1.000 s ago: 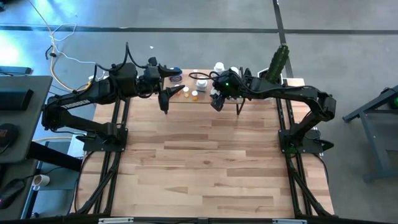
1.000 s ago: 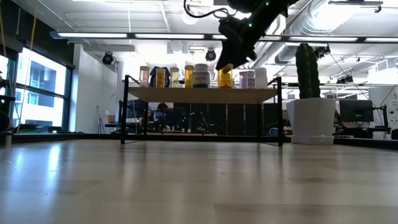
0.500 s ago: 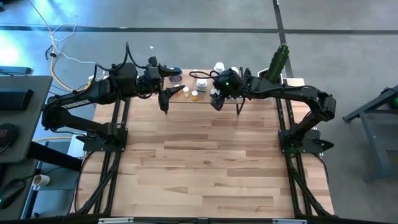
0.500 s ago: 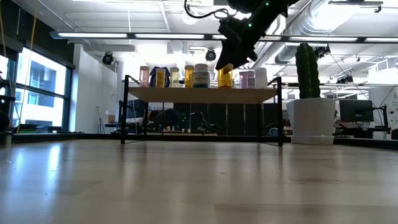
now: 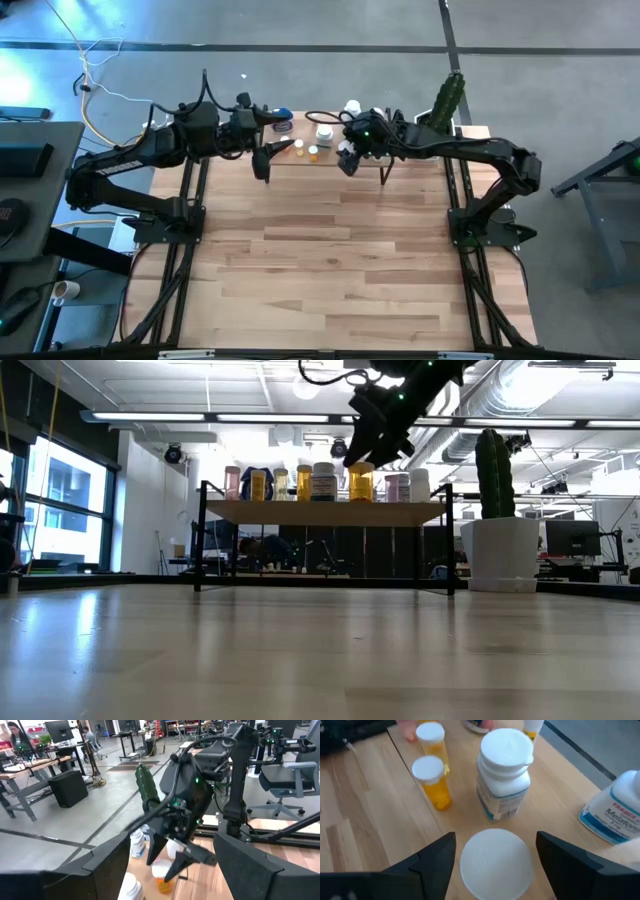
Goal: Pick and place medicine bottles onto shelf by color
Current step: Return to Home Position
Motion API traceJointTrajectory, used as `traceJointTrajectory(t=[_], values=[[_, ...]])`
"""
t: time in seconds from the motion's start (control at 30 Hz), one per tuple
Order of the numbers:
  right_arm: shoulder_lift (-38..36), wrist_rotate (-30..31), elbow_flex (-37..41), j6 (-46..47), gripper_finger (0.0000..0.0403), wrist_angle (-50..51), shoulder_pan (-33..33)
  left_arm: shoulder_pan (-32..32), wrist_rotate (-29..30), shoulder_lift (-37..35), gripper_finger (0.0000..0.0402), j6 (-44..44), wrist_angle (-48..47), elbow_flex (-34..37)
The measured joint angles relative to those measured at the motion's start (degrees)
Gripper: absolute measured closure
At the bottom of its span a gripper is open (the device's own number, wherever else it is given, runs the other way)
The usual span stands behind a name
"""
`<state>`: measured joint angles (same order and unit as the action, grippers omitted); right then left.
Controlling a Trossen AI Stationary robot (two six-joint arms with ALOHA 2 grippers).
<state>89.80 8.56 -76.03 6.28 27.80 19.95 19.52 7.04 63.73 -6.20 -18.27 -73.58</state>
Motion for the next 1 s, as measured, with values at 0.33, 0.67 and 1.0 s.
traceJointTrajectory(t=[0.33,0.67,1.0], values=[[-3.4,0.0,0.0,5.6,0.0135,-3.9,0.2,-0.1,-2.0,-6.2,0.0126,-0.1,-5.1,0.0],[-6.7,-0.7,-0.1,9.7,0.0135,-19.2,-2.9,-0.8,-7.9,-13.5,0.0126,2.1,-15.7,4.5],[-7.9,-0.8,-0.1,8.9,0.0135,-38.1,-8.4,-4.6,-7.9,-26.9,0.0126,5.7,-1.8,28.3]])
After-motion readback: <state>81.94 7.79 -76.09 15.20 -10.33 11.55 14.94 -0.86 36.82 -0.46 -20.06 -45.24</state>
